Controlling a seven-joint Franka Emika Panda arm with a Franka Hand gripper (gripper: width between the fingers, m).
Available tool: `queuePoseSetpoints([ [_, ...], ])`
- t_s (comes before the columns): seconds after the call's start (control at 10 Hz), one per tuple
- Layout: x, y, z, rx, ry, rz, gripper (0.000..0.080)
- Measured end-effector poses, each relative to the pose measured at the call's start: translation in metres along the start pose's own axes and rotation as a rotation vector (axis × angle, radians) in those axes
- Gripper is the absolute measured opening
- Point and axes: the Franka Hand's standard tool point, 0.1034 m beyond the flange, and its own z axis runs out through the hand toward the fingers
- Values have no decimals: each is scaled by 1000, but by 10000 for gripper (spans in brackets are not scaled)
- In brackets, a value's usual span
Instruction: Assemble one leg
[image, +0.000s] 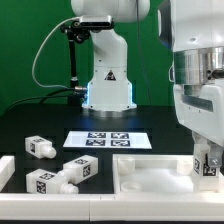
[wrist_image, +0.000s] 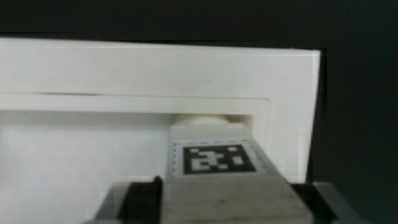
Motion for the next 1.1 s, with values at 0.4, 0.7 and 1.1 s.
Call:
queuePoseSetpoints([
  [0.4, -2, 8, 8, 13, 6, -698, 644],
  [0.7, -1, 9, 8, 11, 9, -900, 648],
  [1.1, -4, 1, 3, -53, 19, -1390, 648],
])
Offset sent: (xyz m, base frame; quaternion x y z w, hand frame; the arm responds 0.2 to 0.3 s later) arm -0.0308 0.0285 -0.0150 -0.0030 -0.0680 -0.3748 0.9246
